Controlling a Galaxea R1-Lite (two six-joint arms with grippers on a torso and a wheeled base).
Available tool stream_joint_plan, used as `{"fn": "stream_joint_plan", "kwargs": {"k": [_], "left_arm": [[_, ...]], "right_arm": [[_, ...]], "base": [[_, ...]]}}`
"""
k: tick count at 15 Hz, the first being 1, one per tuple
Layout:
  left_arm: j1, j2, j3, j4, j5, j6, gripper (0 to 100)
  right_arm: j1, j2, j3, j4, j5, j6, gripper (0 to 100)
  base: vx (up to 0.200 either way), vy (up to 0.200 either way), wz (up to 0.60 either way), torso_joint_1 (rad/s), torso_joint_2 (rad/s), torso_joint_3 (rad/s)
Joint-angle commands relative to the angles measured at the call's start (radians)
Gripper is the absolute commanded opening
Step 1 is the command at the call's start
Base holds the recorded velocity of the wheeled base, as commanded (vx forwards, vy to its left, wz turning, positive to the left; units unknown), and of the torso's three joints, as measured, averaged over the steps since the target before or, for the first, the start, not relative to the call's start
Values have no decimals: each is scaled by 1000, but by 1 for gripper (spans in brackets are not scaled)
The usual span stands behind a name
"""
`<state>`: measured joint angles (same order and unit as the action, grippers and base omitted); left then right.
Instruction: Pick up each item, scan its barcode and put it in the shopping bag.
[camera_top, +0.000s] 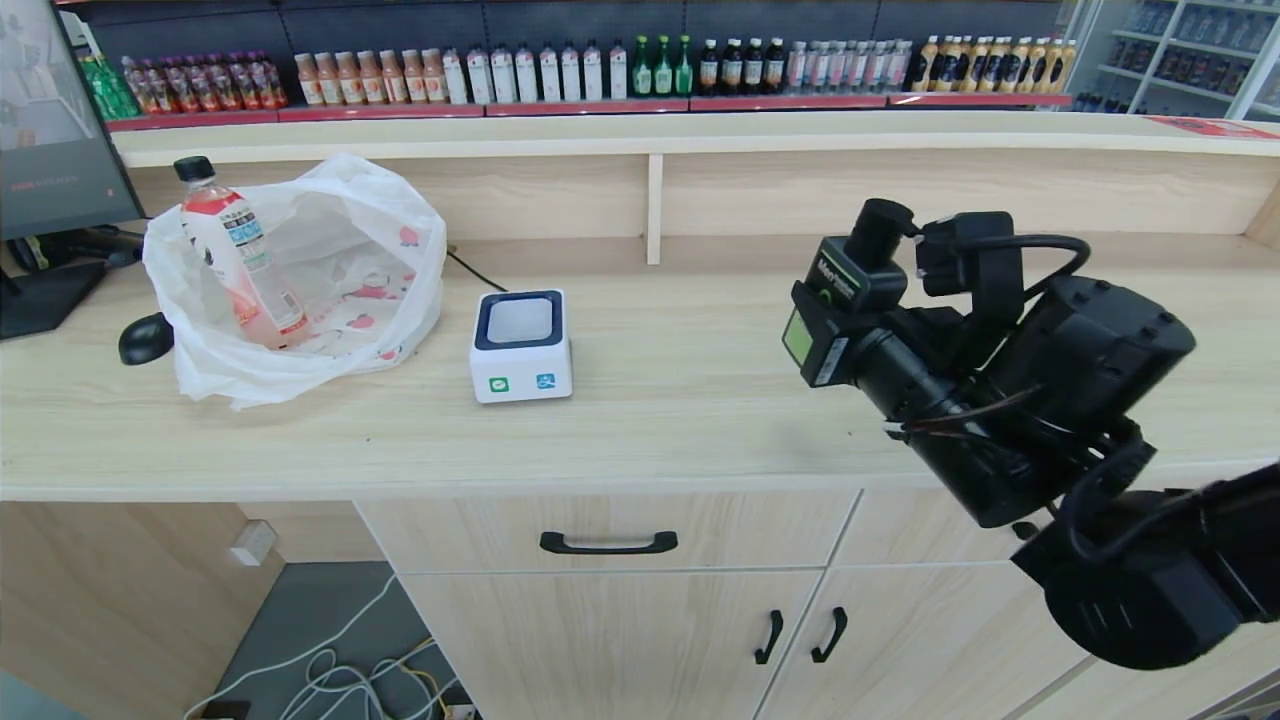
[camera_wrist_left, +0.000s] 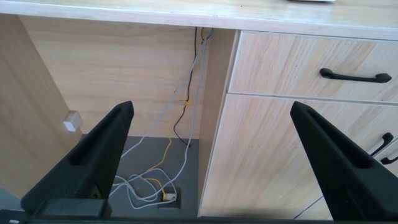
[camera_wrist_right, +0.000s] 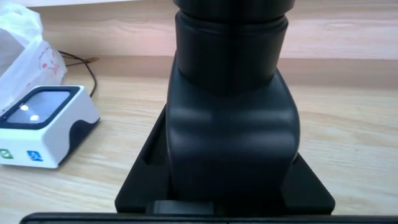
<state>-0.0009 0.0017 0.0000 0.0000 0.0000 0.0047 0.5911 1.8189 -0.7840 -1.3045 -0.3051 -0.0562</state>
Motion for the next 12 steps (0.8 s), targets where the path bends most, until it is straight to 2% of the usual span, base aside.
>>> {"fn": "stream_joint_plan", "kwargs": {"k": [1, 3, 7, 8, 10, 12], "left_arm": [[-1, 0, 0, 0, 0, 0, 100], [-1, 0, 0, 0, 0, 0, 100], [-1, 0, 0, 0, 0, 0, 100], [1, 0, 0, 0, 0, 0, 100], [1, 0, 0, 0, 0, 0, 100], [-1, 0, 0, 0, 0, 0, 100]], "right_arm": [[39, -82, 68, -24, 3, -4, 0], [61, -116, 111, -64, 3, -4, 0], [185, -162, 272, -148, 1, -39, 0], [188, -162, 278, -154, 0, -44, 0], [280, -164, 381, -266, 0, -123, 0], [334, -188, 405, -266, 0, -154, 0]], "base": [[0, 0, 0, 0, 0, 0], [0, 0, 0, 0, 0, 0], [0, 0, 0, 0, 0, 0], [0, 0, 0, 0, 0, 0], [0, 0, 0, 0, 0, 0], [0, 0, 0, 0, 0, 0]]}}
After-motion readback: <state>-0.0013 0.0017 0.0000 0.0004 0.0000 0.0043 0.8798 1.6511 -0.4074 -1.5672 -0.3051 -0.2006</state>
